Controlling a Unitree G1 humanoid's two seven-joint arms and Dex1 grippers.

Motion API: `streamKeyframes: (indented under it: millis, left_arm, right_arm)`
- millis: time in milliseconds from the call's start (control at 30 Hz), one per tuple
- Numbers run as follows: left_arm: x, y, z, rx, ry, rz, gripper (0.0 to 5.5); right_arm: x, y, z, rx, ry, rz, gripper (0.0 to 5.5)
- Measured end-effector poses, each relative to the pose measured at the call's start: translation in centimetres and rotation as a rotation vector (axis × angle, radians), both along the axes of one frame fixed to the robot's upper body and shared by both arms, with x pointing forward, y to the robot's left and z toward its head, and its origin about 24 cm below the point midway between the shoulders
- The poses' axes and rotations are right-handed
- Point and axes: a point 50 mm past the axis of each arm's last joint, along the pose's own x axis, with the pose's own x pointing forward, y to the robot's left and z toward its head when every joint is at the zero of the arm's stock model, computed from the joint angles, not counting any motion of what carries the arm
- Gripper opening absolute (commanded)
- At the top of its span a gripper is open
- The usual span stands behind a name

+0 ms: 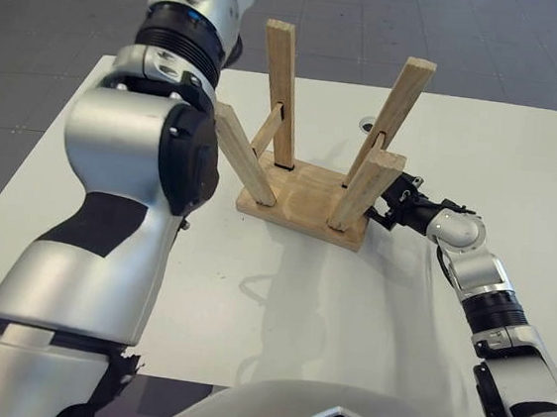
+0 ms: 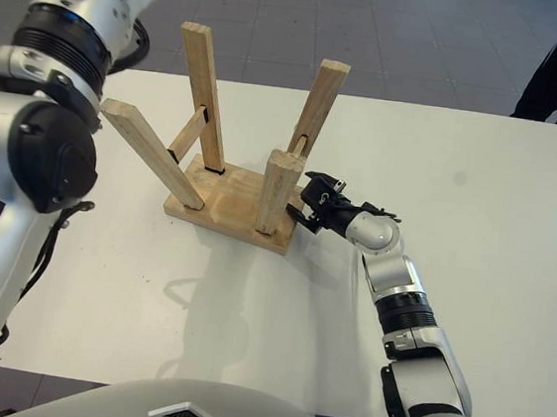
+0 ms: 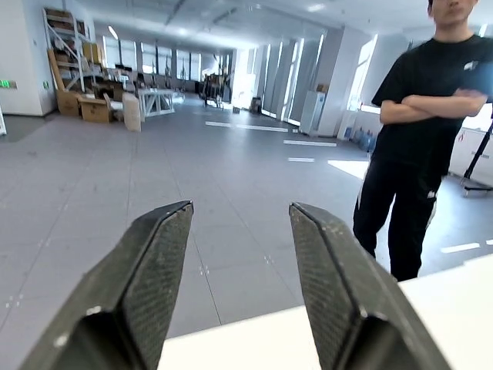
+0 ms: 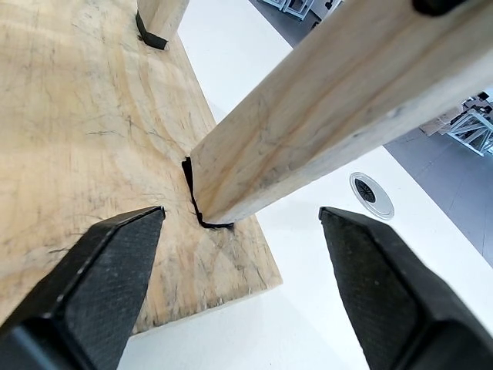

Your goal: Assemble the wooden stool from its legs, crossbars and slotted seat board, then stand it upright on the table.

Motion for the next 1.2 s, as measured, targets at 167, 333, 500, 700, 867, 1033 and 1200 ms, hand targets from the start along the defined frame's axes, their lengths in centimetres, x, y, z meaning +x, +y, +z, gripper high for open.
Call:
streamKeyframes:
  millis: [167,333,500,700,867,1033,1200]
  left_arm:
    - [-0.6,-0.2,3.5,0.017,-0.131,0.021,2.33]
    - [0.3,-1.2,-7.6,0.173,0.257,0.023,2.33]
    - [-0.1,0.1,-10.9,0.246,0.419,0.071,2.33]
    - [0.0,0.6,-10.2,0.16,0.401,0.057,2.33]
    - [0.1,-0.5,-6.8,0.092,0.3,-0.059,2.33]
    - [-0.2,0.7,0.1,0.049,0.062,-0.067,2.33]
    - [-1.3,6.4,2.4,0.075,-0.074,-0.044,2.33]
  right_arm:
    - [-0.1,0.1,-0.2,-0.003,-0.003,-0.009,3.71]
    - [-0.3,0.2,-0.2,0.003,-0.01,-0.019,3.71]
    - [-0.9,0.6,-0.5,0.018,0.0,-0.023,3.71]
    - [-1.0,0.6,-0.3,0.023,-0.004,-0.029,3.71]
    - [-0.9,0.6,-0.1,0.022,-0.007,-0.017,3.71]
    - [-1.0,0.6,-0.2,0.022,0.0,-0.018,3.71]
    - [-1.2,0.6,-0.2,0.02,0.007,-0.024,3.71]
